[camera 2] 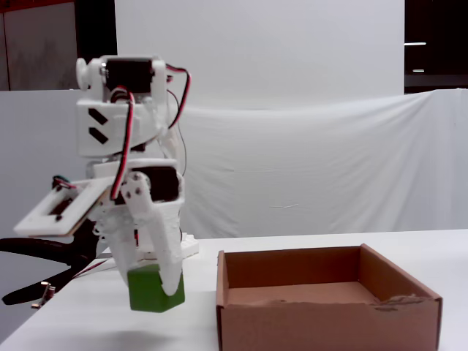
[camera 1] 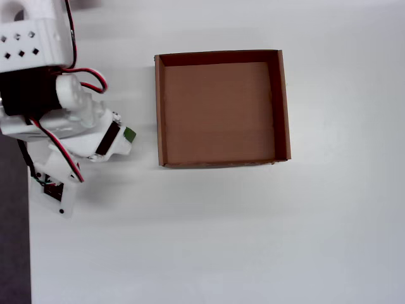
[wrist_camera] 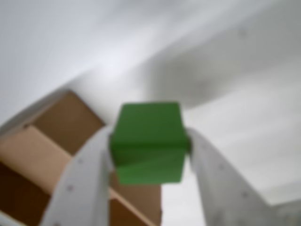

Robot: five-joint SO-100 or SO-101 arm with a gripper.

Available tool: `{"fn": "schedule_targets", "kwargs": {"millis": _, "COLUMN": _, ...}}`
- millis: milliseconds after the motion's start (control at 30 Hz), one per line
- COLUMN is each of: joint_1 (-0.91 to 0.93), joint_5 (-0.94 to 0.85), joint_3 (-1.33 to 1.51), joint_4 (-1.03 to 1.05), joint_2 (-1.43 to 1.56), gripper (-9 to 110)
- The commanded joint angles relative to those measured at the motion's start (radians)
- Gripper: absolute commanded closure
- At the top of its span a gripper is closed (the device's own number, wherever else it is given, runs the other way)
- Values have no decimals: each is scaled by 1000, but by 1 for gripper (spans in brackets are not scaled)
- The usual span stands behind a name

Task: Grasp a green cube and put it in a box.

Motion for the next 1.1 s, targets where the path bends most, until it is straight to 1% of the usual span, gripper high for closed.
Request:
{"fn": "schedule_targets", "kwargs": {"millis": 0, "joint_1": -23, "joint_5": 3, "joint_3": 8, "joint_4": -3, "joint_2": 132, "gripper": 87}}
{"fn": "schedule_targets", "kwargs": {"millis": 300, "joint_1": -112, "joint_5": -9, "joint_3": 40, "joint_4": -77, "joint_2": 261, "gripper": 87}}
{"fn": "schedule_targets", "kwargs": {"millis": 400, "joint_1": -155, "joint_5": -2, "joint_3": 32, "joint_4": -71, "joint_2": 265, "gripper": 87}}
{"fn": "schedule_targets", "kwargs": {"millis": 567, "joint_1": -232, "joint_5": -41, "joint_3": 48, "joint_4": -9, "joint_2": 275, "gripper": 87}}
{"fn": "schedule_targets", "kwargs": {"millis": 733, "joint_1": -284, "joint_5": -170, "joint_3": 86, "joint_4": -18, "joint_2": 307, "gripper": 87}}
{"fn": "schedule_targets", "kwargs": {"millis": 933, "joint_1": -342, "joint_5": -235, "joint_3": 91, "joint_4": -51, "joint_2": 324, "gripper": 87}}
{"fn": "schedule_targets", "kwargs": {"millis": 1067, "joint_1": -364, "joint_5": -354, "joint_3": 117, "joint_4": -55, "joint_2": 325, "gripper": 87}}
